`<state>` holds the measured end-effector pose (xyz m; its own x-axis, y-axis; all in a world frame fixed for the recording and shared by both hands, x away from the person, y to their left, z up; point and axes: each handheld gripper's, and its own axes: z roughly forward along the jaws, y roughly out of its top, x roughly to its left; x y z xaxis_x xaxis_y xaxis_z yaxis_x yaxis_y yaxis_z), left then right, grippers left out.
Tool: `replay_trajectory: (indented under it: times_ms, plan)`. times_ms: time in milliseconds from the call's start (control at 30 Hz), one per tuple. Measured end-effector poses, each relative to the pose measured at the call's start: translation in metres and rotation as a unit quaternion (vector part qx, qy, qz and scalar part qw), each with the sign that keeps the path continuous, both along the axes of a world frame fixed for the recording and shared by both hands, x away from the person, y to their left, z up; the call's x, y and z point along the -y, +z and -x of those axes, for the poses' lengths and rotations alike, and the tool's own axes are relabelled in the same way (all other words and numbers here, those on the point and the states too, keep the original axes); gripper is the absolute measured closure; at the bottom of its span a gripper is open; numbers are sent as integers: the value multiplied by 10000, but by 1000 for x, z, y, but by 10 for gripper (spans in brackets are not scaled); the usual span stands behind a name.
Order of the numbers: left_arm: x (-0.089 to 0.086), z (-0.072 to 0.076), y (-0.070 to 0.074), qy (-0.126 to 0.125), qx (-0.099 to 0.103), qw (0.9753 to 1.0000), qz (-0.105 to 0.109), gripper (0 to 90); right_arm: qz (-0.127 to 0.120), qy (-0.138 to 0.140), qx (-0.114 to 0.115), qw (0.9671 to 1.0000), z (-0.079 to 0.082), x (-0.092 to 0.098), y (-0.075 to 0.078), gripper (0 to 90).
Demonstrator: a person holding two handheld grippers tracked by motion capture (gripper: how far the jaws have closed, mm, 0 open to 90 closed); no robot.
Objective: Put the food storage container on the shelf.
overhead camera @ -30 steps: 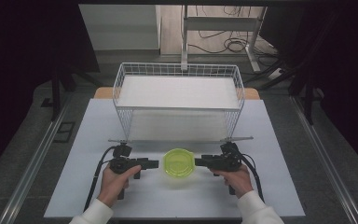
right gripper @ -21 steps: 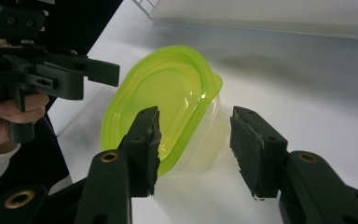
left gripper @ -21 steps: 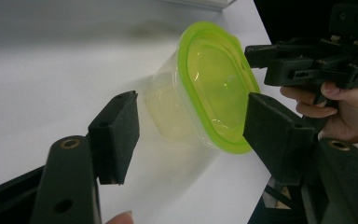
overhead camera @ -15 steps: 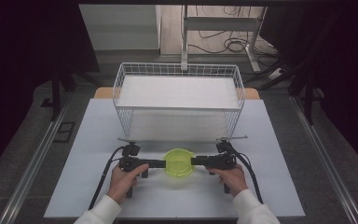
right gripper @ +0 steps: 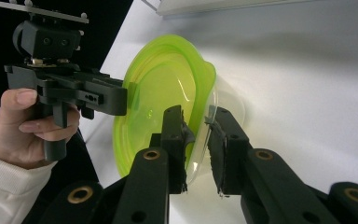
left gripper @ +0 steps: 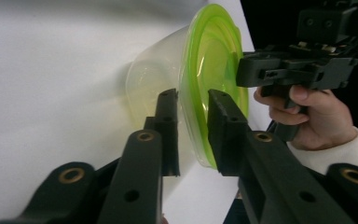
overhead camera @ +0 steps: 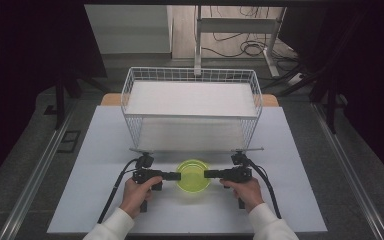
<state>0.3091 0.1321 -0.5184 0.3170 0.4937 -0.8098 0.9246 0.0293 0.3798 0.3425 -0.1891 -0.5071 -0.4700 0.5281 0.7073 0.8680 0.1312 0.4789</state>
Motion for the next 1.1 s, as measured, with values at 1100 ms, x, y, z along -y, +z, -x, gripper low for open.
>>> replay_trajectory:
  times_ms: [1100]
  plan:
    - [1, 13, 34, 22, 597, 9981, 154, 826, -101, -66, 624, 9980, 15, 6, 36, 805]
